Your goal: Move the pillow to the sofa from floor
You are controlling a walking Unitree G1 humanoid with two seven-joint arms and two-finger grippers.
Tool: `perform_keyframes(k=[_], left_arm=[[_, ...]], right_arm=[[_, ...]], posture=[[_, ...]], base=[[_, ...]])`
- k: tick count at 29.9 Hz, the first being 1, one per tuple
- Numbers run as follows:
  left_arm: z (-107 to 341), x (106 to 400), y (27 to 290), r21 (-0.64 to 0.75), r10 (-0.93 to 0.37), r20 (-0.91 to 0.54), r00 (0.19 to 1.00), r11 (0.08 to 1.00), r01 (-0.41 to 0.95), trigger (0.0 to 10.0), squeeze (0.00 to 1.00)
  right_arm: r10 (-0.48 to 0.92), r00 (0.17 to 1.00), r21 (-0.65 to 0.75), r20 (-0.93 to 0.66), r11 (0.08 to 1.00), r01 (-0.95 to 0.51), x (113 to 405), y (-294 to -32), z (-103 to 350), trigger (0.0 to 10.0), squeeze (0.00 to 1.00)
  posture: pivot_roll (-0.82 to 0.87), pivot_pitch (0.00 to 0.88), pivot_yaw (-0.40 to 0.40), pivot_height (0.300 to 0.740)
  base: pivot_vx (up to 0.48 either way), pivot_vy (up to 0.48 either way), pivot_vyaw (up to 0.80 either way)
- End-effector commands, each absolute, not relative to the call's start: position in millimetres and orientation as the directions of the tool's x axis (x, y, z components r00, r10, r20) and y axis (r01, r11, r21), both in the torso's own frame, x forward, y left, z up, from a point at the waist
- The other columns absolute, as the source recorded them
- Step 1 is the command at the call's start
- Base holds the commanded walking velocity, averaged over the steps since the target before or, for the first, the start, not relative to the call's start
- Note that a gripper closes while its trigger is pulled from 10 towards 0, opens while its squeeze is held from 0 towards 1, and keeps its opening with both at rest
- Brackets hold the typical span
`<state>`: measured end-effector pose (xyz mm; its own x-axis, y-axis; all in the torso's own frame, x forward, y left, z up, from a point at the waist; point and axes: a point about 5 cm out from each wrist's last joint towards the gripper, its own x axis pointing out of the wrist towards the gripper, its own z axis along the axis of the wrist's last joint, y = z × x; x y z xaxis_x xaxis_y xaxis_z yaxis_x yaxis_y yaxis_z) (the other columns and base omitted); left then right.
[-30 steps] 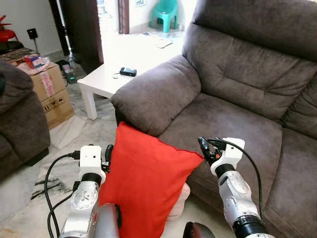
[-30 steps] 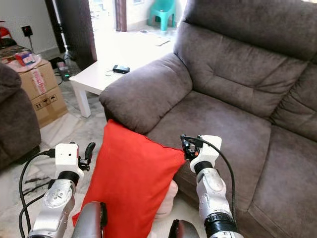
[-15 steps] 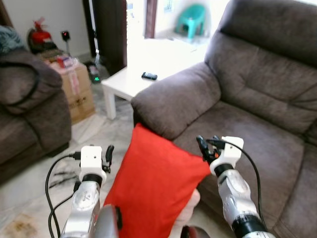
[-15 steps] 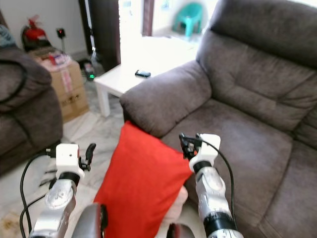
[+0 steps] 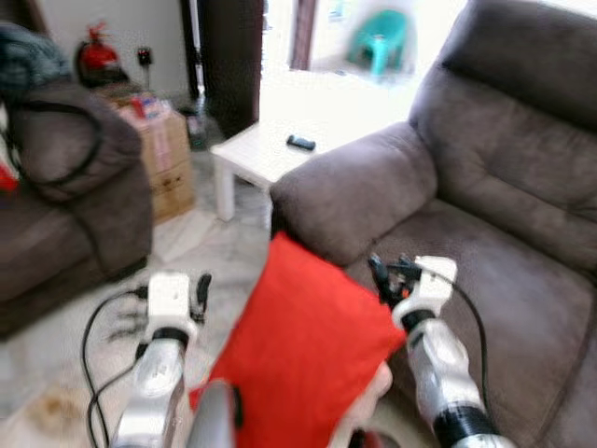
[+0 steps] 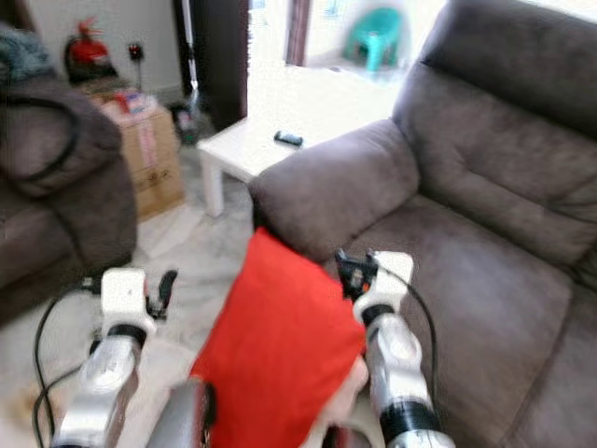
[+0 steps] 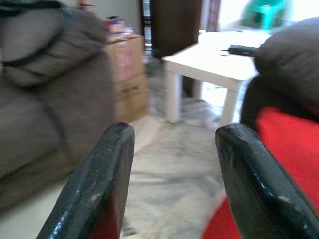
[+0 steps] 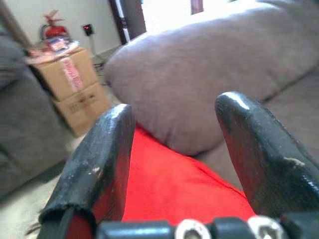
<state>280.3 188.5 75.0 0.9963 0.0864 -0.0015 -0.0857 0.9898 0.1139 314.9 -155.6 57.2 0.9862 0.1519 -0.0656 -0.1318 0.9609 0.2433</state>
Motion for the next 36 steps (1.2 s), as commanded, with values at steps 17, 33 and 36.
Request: perform_keyframes(k=[17,33,36], left_arm=[[73.4,282.4,180.2,0.113,0.046,-0.015,0.999,0.993,-0.044,10.0,0.00],[73.7,282.3,181.2,0.121,0.038,-0.015,0.999,0.992,-0.036,10.0,0.00],[73.6,282.2,180.8,0.120,0.033,-0.017,0.999,0.992,-0.031,10.0,0.00]], right_arm=[[0.068,0.993,0.248,-0.099,0.968,-0.042,313.5,-169.2,52.1,10.0,0.00],[0.045,0.993,0.248,-0.106,0.968,-0.017,313.3,-170.3,51.0,10.0,0.00],[0.042,0.993,0.251,-0.108,0.968,-0.014,313.4,-170.6,50.9,10.0,0.00]], posture=[[0.07,0.000,-0.136,0.599],[0.07,0.000,-0.134,0.599],[0.07,0.000,-0.134,0.599]], base=[[0.000,0.000,0.00],[0.130,0.000,0.00],[0.281,0.000,0.00]])
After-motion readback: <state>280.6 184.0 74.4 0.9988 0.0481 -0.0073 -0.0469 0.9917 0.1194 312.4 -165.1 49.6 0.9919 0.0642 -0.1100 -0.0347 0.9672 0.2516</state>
